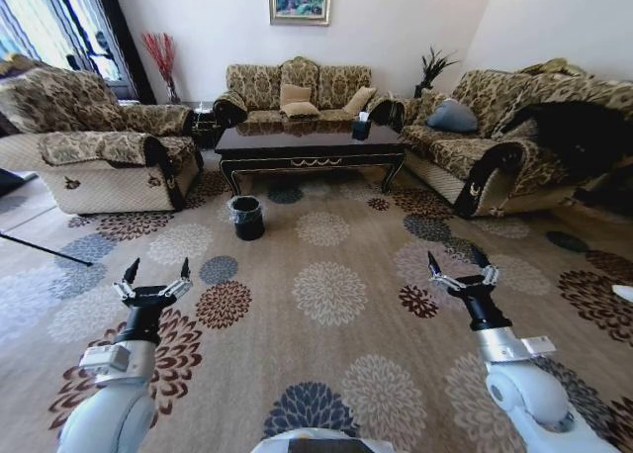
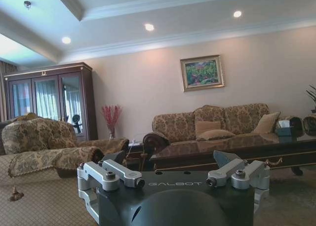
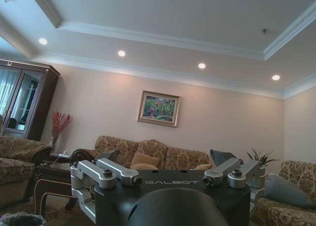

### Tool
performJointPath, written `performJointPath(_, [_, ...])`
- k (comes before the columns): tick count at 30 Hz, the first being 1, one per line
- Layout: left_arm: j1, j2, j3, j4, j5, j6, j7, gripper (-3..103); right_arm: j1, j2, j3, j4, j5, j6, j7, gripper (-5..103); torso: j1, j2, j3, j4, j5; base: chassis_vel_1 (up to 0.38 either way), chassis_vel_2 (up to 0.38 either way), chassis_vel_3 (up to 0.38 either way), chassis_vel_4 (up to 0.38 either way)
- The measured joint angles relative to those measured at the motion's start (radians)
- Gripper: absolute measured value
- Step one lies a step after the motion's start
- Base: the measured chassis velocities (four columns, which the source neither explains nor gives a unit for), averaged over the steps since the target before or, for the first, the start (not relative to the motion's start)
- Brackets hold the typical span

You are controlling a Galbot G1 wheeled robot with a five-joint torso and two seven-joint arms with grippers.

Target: Move to the front of the table and pick up the trash from the floor, then place it into the trash bin.

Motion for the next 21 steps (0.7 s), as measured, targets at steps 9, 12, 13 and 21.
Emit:
performJointPath(9, [0.0,0.0,0.0,0.0,0.0,0.0,0.0,100,0.0,0.0,0.0,0.0,0.0,0.0,0.0,100,0.013,0.034,0.022,0.0,0.0,0.0,0.0,0.0,0.0])
performJointPath(12, [0.0,0.0,0.0,0.0,0.0,0.0,0.0,100,0.0,0.0,0.0,0.0,0.0,0.0,0.0,100,0.018,0.046,0.029,0.0,0.0,0.0,0.0,0.0,0.0])
performJointPath(13, [0.0,0.0,0.0,0.0,0.0,0.0,0.0,100,0.0,0.0,0.0,0.0,0.0,0.0,0.0,100,0.02,0.052,0.032,0.0,0.0,0.0,0.0,0.0,0.0])
performJointPath(21, [0.0,0.0,0.0,0.0,0.0,0.0,0.0,100,0.0,0.0,0.0,0.0,0.0,0.0,0.0,100,0.031,0.082,0.051,-0.0001,0.0,0.0,0.0,0.0,0.0])
